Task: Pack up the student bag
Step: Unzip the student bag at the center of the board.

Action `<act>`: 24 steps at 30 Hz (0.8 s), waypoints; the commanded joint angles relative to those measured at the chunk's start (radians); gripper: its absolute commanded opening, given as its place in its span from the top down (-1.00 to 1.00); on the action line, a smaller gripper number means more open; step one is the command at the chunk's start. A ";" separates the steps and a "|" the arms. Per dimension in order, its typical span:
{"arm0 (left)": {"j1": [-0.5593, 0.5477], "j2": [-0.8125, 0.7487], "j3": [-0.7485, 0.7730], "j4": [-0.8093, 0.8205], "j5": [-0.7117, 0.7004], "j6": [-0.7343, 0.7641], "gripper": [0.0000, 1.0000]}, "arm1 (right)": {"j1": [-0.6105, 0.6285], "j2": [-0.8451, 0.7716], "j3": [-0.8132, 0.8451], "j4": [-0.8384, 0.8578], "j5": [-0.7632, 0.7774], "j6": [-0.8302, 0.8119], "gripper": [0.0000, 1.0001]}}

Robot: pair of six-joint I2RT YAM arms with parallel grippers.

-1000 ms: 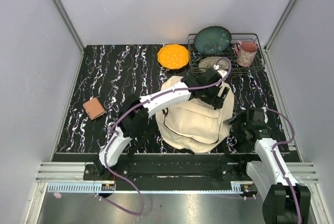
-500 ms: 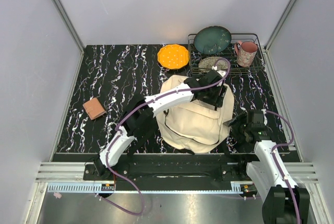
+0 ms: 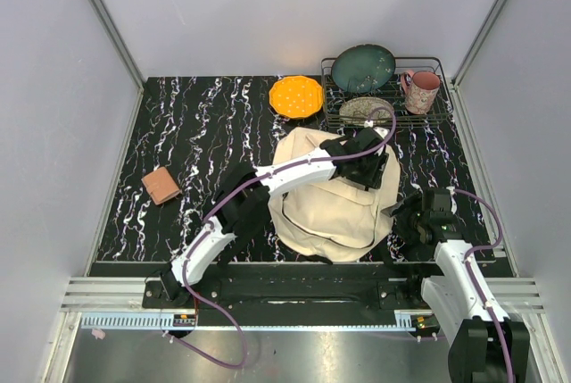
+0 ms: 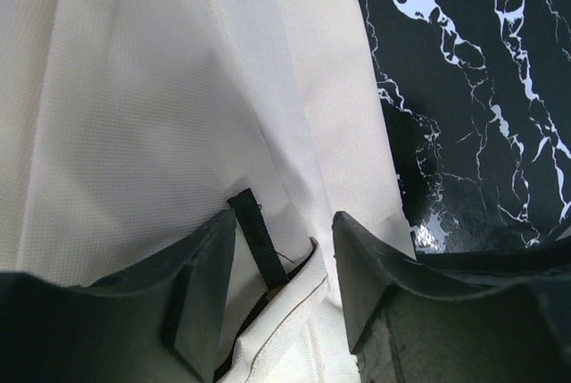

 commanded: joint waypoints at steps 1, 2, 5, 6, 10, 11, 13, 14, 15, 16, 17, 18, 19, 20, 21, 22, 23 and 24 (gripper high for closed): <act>0.005 0.040 -0.047 -0.079 -0.092 -0.010 0.03 | -0.004 -0.010 0.002 0.014 -0.006 0.004 -0.36; 0.005 0.040 -0.048 -0.082 -0.094 -0.006 0.10 | -0.004 -0.010 0.002 0.012 -0.009 0.004 -0.36; 0.003 0.043 -0.045 -0.086 -0.106 -0.005 0.17 | -0.004 -0.013 0.002 0.012 -0.011 0.002 -0.36; 0.004 0.045 -0.042 -0.089 -0.109 -0.005 0.23 | -0.004 -0.014 0.002 0.011 -0.011 0.002 -0.36; 0.005 0.060 -0.025 -0.099 -0.102 -0.016 0.28 | -0.004 -0.023 0.002 0.006 -0.011 0.004 -0.36; 0.006 0.071 -0.009 -0.107 -0.097 -0.016 0.28 | -0.004 -0.025 0.002 0.006 -0.011 0.004 -0.36; 0.006 0.083 0.008 -0.119 -0.103 -0.017 0.27 | -0.004 -0.030 0.000 0.005 -0.011 0.005 -0.36; 0.006 0.092 0.021 -0.133 -0.109 -0.019 0.25 | -0.004 -0.031 0.000 0.003 -0.012 0.005 -0.36; 0.006 0.097 0.025 -0.139 -0.115 -0.022 0.23 | -0.004 -0.033 -0.001 0.002 -0.011 0.005 -0.36; 0.006 0.105 0.028 -0.145 -0.127 -0.020 0.18 | -0.004 -0.036 -0.001 0.000 -0.012 0.007 -0.36; 0.006 0.109 0.036 -0.158 -0.134 -0.020 0.18 | -0.004 -0.036 0.000 0.002 -0.012 0.007 -0.36; 0.006 0.112 0.038 -0.164 -0.140 -0.019 0.18 | -0.003 -0.037 0.000 0.000 -0.012 0.005 -0.36; 0.005 0.117 0.038 -0.168 -0.157 -0.019 0.18 | -0.004 -0.039 0.002 -0.003 -0.009 0.005 -0.36; 0.005 0.117 0.035 -0.173 -0.164 -0.017 0.18 | -0.004 -0.039 0.002 -0.001 -0.011 0.005 -0.36; 0.003 0.119 0.035 -0.175 -0.169 -0.016 0.18 | -0.004 -0.040 0.003 -0.003 -0.009 0.005 -0.36; 0.003 0.122 0.033 -0.181 -0.183 -0.016 0.18 | -0.004 -0.043 0.003 -0.005 -0.006 0.005 -0.36; 0.001 0.122 0.033 -0.185 -0.192 -0.016 0.18 | -0.004 -0.045 0.003 -0.006 -0.008 0.008 -0.36; -0.002 0.122 0.032 -0.190 -0.200 -0.013 0.18 | -0.004 -0.046 0.002 -0.008 -0.006 0.007 -0.36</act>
